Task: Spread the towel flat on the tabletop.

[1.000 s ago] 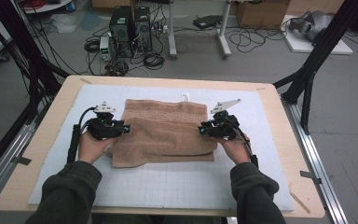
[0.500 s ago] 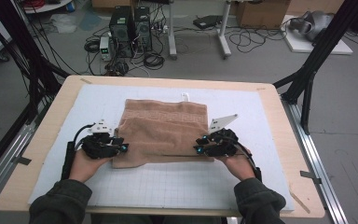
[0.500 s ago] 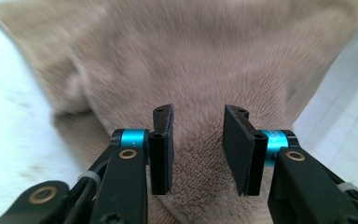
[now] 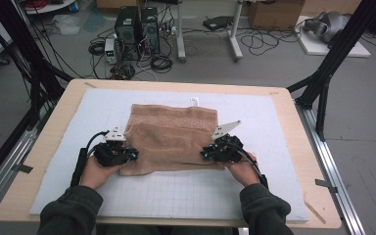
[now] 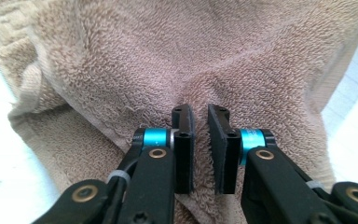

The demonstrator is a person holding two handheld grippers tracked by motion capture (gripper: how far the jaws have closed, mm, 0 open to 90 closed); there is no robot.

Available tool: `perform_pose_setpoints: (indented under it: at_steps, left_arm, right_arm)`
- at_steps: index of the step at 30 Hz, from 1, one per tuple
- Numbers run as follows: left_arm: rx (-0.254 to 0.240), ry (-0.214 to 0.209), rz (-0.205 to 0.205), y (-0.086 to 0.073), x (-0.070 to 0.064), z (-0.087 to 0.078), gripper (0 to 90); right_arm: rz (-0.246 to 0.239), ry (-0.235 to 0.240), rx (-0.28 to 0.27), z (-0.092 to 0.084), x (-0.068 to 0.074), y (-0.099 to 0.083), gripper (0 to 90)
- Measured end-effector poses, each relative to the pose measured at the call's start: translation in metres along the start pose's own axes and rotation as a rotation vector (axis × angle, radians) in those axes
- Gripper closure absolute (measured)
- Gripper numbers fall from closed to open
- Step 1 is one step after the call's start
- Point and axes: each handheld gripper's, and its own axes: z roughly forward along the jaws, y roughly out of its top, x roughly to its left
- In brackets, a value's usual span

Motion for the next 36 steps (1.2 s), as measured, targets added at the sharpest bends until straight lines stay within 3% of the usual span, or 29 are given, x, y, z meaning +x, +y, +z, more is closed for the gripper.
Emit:
perform_pose_setpoints:
  at_steps: [5,10,14,17,19,24,30,36]
  left_arm:
    - [-0.054,-0.018,-0.033,0.001,-0.002,-0.018,81.5]
    - [-0.083,-0.027,-0.008,0.001,-0.012,-0.036,82.3]
    - [-0.096,-0.021,0.001,0.001,-0.014,-0.046,82.3]
    - [-0.086,-0.026,0.005,-0.001,-0.016,-0.044,79.8]
    - [-0.083,-0.046,-0.005,-0.001,-0.017,-0.04,70.1]
    - [-0.016,-0.033,-0.001,0.001,-0.017,-0.018,60.8]
    - [0.056,-0.009,0.016,0.0,-0.013,0.01,72.7]
    - [0.037,-0.01,0.011,0.001,-0.011,0.01,79.7]
  right_arm:
    - [-0.003,0.005,-0.049,-0.018,0.005,0.002,79.2]
    - [-0.032,0.005,-0.088,-0.037,0.016,0.006,87.4]
    - [-0.065,-0.005,-0.074,-0.047,0.022,0.01,87.4]
    - [-0.066,0.033,-0.048,-0.038,0.021,0.006,79.4]
    - [-0.064,0.026,-0.025,-0.028,0.022,0.002,73.4]
    - [-0.041,0.039,0.029,-0.001,0.017,-0.001,69.1]
    - [-0.025,0.029,0.022,0.01,0.009,0.0,72.6]
    - [-0.031,0.014,0.032,0.015,0.01,-0.001,85.3]
